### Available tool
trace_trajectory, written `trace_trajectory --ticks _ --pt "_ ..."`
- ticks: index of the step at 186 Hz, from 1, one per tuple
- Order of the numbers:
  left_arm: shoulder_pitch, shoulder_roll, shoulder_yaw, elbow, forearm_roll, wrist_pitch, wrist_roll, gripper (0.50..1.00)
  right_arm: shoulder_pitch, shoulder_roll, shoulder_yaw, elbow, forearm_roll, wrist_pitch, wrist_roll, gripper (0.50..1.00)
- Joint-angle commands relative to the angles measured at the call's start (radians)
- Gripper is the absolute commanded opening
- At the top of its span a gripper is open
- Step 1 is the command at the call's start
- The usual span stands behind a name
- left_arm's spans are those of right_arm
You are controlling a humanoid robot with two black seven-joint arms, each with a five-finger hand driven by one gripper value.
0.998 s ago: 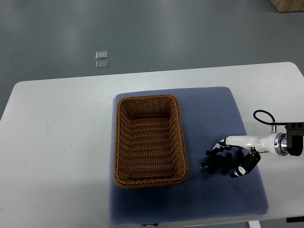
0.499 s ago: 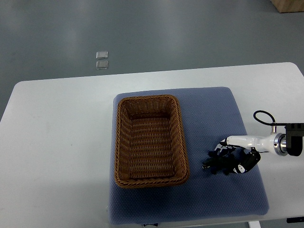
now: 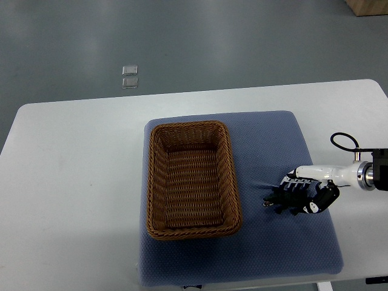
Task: Place crocodile in brown basket with right hand
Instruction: 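Lift the crocodile and carry it over the wicker basket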
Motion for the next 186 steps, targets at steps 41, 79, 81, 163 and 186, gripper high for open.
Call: trace_trajectory --ticks 41,79,81,163,186 --pt "0.000 0.000 0.002 -0.002 0.000 0.000 0.000 1.000 0.024 -0.045 0.030 0.016 0.008 0.035 0.002 0.562" --pt "0.000 0.000 0.002 -0.002 0.000 0.000 0.000 1.000 0.036 -0.058 0.055 0.023 0.071 0.073 0.002 0.582" --pt "0.000 0.000 0.002 -0.002 0.000 0.000 0.000 1.000 0.036 -0.058 0.055 0.025 0.079 0.076 0.002 0.584" --pt "0.000 0.000 0.002 -0.002 0.000 0.000 0.000 1.000 0.083 -0.068 0.098 0.032 0.182 0.121 0.002 0.588" --pt "0.000 0.000 0.002 -0.004 0.000 0.000 0.000 1.000 0.111 -0.067 0.132 0.032 0.200 0.148 0.002 0.588"
